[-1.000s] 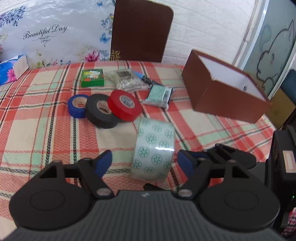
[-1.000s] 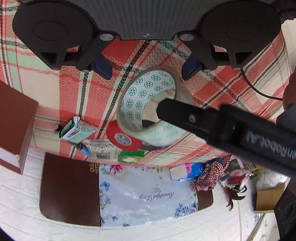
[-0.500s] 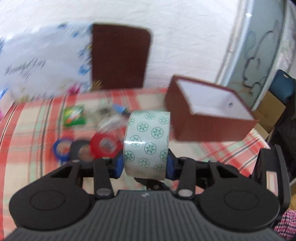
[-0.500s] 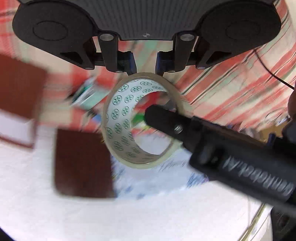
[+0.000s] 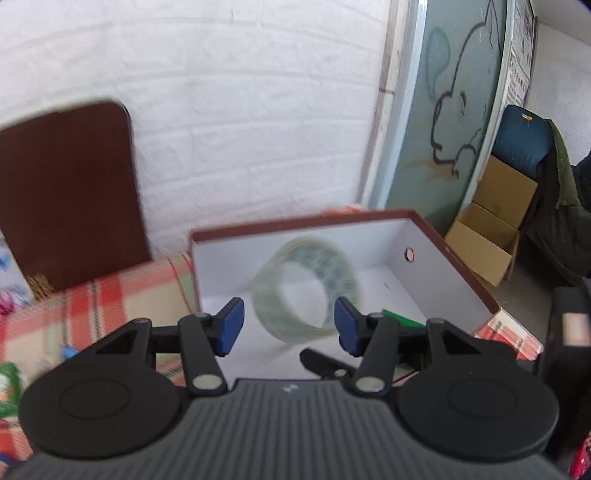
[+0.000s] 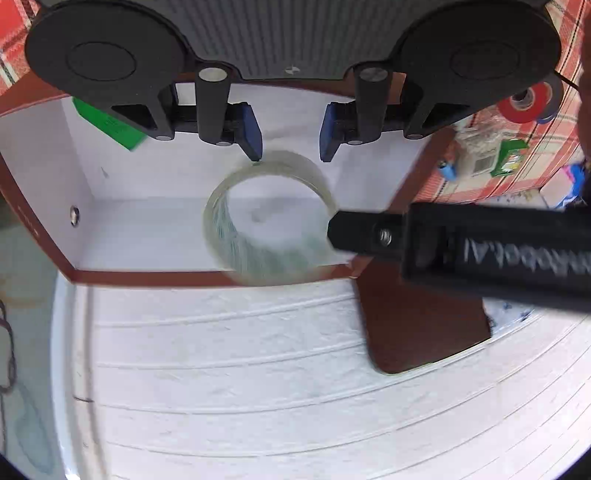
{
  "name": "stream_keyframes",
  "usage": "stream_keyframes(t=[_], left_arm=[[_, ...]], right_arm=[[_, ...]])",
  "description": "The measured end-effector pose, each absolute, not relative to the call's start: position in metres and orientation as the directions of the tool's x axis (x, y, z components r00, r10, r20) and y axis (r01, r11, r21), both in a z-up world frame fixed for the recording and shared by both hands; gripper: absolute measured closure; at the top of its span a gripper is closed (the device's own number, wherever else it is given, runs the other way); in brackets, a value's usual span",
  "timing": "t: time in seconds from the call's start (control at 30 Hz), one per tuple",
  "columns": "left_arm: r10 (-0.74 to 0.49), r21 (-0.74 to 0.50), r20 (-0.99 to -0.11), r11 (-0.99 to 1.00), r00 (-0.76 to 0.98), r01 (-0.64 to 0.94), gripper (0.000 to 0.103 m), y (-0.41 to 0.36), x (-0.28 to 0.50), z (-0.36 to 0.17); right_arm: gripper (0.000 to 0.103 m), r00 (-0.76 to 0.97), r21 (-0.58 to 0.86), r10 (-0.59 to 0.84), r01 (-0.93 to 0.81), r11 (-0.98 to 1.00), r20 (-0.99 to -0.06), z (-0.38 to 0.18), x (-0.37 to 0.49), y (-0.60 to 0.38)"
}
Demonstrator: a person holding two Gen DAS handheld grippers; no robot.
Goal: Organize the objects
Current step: 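Grasp the clear tape roll with the left gripper and drop it into the brown box, then return the left gripper to the red tape roll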
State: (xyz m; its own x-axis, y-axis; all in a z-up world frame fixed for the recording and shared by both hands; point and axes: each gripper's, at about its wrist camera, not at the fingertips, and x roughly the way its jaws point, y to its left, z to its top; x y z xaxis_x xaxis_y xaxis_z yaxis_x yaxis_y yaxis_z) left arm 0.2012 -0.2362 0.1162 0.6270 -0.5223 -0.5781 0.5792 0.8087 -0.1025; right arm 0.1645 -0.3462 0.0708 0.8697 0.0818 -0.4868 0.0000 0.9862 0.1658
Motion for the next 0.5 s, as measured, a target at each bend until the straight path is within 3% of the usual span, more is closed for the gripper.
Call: stream_keyframes(t=[0.03,0.07,0.1,0.37,0.5], left_arm=[[-0.519,-0.1,-0.59,0.807,0.618,0.582,0.046,-0.239,0.202,0.109],[-0.514,-0.089,-0.599,0.805,0.614,0.587,0.046,-0.243,0.201,0.103],[-0.515,-0.082,-0.602,0.8,0.61,0.594,0.046,-0.244,0.198,0.1],[-0.553,-0.089,-0.52,0.793,0.651,0.603,0.033,-0.193,0.155,0.101],[-0.513,-0.105,-0.543,0.827,0.664,0.553,0.031,-0.144,0.142,0.09]], right_arm=[[0.066,0.884,0.137,0.056,0.009,0.991,-0.464,0.071,0.156,-0.347],[0.055,0.897,0.12,0.032,0.024,0.992,-0.44,0.073,0.148,-0.348],[0.052,0.9,0.125,0.026,0.032,0.992,-0.436,0.075,0.144,-0.351],[0.051,0.927,0.089,-0.014,0.052,0.995,-0.375,0.082,0.101,-0.322],[0.049,0.919,0.076,0.018,0.012,0.997,-0.393,0.08,0.093,-0.29]])
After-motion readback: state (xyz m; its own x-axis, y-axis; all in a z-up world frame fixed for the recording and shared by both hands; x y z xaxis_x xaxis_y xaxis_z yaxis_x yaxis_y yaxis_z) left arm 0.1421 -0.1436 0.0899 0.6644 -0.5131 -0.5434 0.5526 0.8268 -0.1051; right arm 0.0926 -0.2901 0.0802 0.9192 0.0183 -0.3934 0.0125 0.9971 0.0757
